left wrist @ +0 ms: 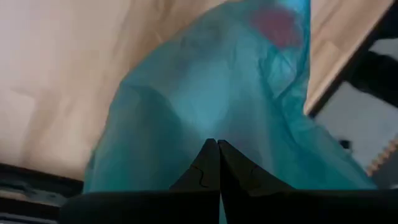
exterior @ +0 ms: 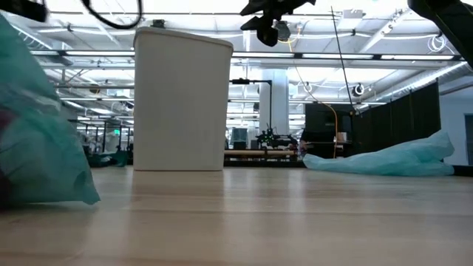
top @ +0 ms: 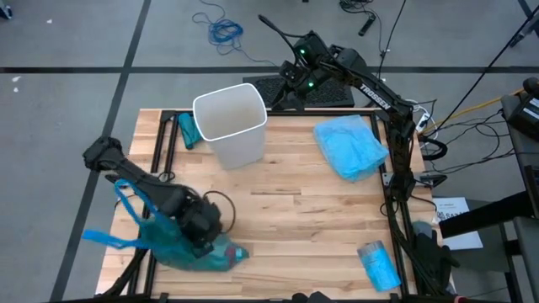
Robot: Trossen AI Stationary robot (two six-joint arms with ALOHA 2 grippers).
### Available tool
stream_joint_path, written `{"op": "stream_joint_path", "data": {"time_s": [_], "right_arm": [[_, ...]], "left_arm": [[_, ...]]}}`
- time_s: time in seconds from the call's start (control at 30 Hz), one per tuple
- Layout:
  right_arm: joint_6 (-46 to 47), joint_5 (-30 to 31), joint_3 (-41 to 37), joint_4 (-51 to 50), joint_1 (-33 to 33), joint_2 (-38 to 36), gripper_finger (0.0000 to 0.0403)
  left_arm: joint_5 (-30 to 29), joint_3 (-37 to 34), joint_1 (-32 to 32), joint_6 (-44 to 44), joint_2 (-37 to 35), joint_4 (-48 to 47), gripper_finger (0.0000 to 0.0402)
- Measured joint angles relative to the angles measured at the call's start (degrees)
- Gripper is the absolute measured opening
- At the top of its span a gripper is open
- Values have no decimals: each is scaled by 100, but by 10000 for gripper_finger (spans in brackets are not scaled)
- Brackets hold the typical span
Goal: Place trash/remove bag and relplace
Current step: Close the blue trash bag, then open the new blue trash bag
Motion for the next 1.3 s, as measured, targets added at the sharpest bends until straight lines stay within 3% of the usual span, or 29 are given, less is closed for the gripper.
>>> {"op": "stream_joint_path", "data": {"time_s": [0.23, 0.33, 0.67, 0.77, 0.9, 1.0, 1.07, 1.17, 1.3], "right_arm": [[-188, 0, 0, -295, -21, 0, 162], [-273, 4, 0, -379, -50, 0, 162], [-23, -581, 0, -93, -46, 0, 162], [-6, -586, 0, -158, -31, -1, 162], [-183, -582, 0, -528, -11, 0, 162], [-400, -792, -3, -688, 17, -14, 162], [-345, -1415, -11, -404, 15, -58, 162], [220, -1979, -13, 558, 16, -324, 162], [517, -1690, 7, 1120, 59, -725, 162]], "left_arm": [[259, -436, -840, -1075, -331, 166, 0], [-7, -511, -992, -1437, -519, 17, 0], [-3976, 65, -999, -2248, -1862, 255, 0], [-5151, 87, -994, -1883, -2207, 735, 0], [-6242, 91, -800, -565, -2360, 1903, 0], [-6403, 91, -486, 549, -2360, 2916, 0], [-6203, 91, -201, 1319, -2329, 3612, 0], [-5376, 91, 360, 2531, -2232, 4708, 0], [-4358, 91, 1023, 3561, -2206, 5511, 0]]}}
